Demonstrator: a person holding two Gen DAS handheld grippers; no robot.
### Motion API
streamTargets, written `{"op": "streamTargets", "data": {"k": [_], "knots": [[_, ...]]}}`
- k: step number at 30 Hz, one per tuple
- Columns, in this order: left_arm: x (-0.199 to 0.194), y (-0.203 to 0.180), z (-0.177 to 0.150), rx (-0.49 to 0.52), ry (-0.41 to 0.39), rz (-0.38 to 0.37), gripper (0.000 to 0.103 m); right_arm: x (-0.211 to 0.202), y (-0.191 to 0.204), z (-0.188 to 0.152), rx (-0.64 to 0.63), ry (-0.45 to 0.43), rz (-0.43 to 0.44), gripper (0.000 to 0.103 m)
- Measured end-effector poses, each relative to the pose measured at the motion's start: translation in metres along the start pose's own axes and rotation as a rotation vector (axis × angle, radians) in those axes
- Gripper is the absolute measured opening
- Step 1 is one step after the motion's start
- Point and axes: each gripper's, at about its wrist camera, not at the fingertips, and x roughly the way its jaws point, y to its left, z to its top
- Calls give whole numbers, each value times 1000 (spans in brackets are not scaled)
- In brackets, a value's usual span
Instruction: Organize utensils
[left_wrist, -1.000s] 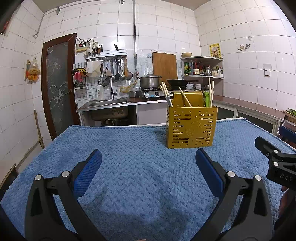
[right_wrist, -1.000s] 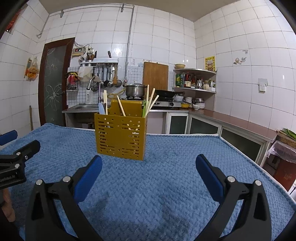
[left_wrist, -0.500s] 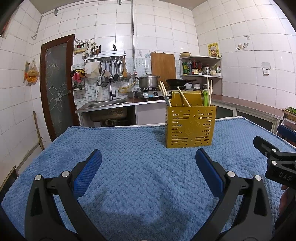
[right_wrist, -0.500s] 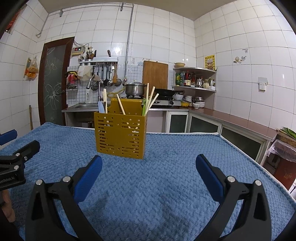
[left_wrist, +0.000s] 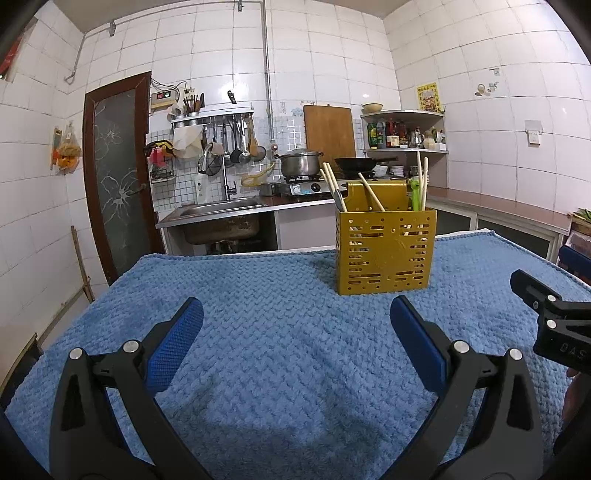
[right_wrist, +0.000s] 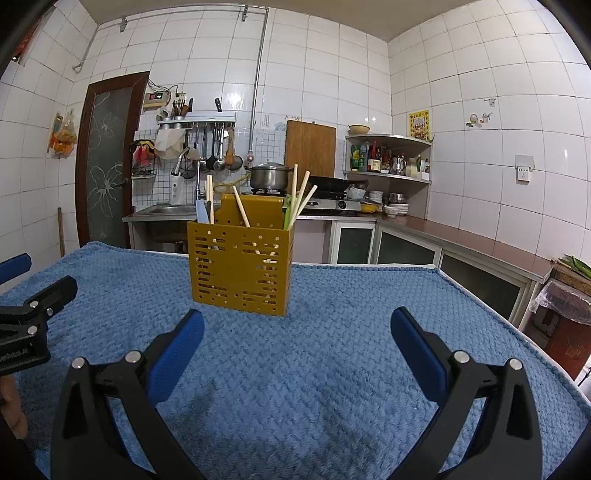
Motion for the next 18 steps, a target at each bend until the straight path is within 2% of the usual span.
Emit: {"op": "streamTargets", "data": {"k": [18], "knots": [[1,2,-1,-11,12,-3,98,1,-2,-1,5,4,-3,99]]}}
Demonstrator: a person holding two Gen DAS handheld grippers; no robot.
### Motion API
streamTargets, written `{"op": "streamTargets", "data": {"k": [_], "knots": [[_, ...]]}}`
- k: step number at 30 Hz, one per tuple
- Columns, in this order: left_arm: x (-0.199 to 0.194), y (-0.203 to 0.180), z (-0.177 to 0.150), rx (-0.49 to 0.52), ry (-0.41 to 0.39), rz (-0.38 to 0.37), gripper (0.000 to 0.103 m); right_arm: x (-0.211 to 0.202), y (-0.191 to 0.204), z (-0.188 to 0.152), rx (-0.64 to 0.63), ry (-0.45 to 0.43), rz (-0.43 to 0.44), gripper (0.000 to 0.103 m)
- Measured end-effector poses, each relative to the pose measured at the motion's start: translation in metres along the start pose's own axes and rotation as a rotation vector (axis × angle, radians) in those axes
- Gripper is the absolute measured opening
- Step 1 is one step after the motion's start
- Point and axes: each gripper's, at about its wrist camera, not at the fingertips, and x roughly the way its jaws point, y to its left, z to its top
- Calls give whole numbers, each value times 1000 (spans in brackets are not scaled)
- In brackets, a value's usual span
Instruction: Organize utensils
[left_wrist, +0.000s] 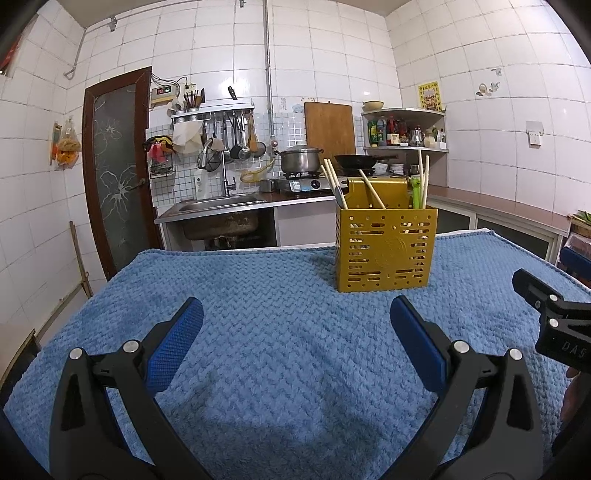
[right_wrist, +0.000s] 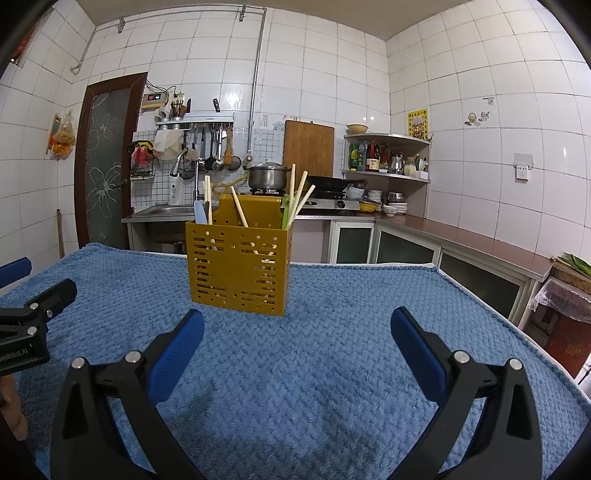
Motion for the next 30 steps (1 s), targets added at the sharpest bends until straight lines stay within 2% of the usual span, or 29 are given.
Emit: {"op": "streamTargets", "data": {"k": [30], "knots": [[1,1,-1,2,3,5,98,1,0,-1,0,1,1,99]]}}
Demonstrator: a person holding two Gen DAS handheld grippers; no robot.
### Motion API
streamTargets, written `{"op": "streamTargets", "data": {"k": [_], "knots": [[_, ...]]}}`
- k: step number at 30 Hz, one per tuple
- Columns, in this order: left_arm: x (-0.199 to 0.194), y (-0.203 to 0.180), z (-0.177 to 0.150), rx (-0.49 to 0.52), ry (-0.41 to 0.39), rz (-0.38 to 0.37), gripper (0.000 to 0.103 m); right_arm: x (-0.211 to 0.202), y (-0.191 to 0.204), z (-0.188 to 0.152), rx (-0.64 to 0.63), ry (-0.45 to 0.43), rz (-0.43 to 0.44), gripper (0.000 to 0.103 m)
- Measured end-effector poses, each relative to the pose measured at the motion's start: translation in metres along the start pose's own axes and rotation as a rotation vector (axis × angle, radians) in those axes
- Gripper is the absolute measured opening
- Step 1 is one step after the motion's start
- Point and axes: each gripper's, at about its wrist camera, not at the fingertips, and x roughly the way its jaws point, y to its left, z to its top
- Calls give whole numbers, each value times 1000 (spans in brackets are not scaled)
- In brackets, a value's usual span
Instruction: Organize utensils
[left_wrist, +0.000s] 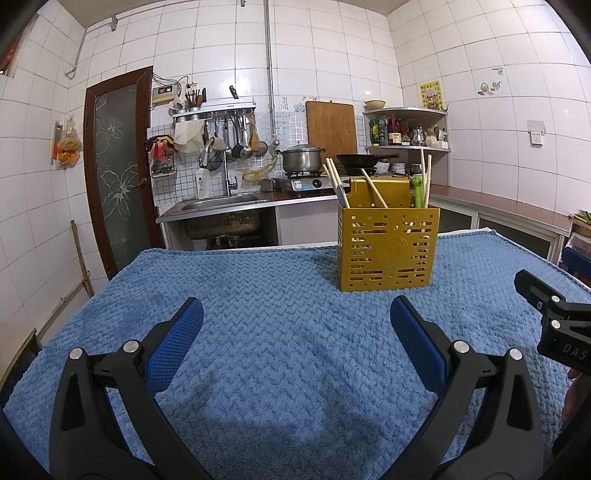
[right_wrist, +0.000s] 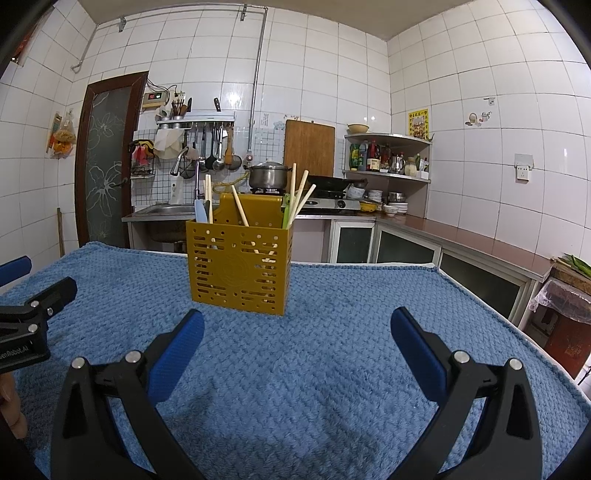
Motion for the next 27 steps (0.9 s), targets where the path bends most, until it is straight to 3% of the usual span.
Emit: {"op": "streamTargets", "data": {"k": [27], "knots": [[-3,0,1,-2,-9,-1,98,-3,-1,-1,1,-14,-3,99]]}}
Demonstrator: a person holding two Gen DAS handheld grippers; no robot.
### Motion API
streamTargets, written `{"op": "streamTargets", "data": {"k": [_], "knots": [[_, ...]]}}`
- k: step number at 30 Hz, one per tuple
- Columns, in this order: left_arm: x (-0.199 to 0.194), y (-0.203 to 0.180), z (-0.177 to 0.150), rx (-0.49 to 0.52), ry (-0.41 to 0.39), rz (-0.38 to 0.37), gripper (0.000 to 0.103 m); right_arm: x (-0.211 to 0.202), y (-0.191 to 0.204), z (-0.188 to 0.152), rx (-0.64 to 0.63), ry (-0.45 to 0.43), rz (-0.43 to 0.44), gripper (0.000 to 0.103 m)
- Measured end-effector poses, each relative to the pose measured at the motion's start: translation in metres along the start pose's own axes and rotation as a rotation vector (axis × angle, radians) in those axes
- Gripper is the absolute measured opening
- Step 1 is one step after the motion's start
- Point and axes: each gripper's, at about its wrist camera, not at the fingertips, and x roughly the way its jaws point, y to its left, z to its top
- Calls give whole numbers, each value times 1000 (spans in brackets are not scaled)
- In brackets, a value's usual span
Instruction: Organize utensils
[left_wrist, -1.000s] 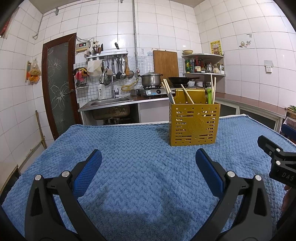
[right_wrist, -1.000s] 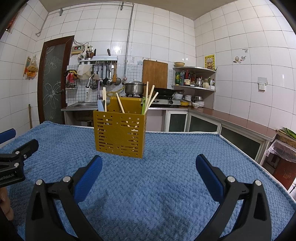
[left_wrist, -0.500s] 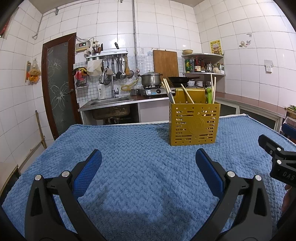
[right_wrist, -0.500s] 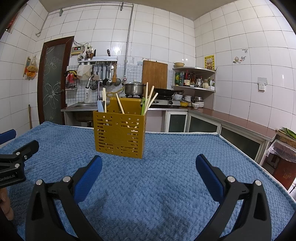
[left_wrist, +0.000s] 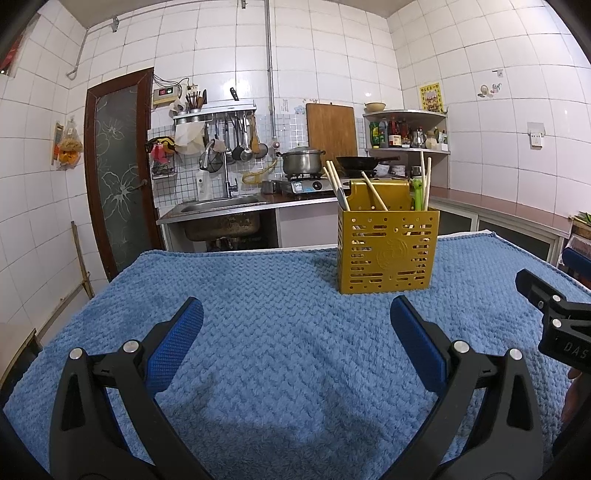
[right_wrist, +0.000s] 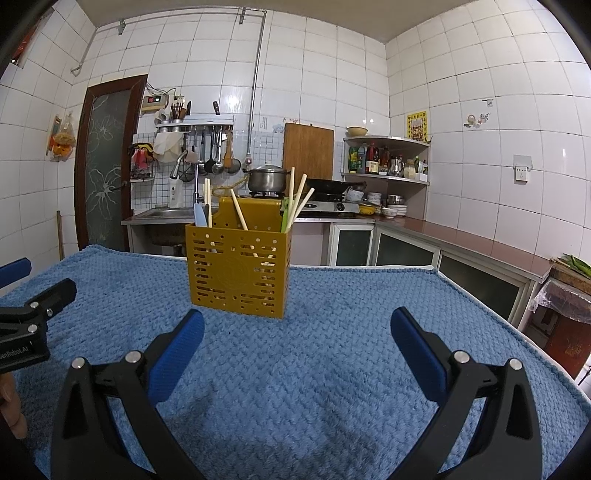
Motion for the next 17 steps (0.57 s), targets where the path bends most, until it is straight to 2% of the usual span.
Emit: {"op": "streamTargets", "data": {"k": [17], "knots": [[-3,0,1,4,-4,-8,98,-1,-1,1,0,0,0,99]]}}
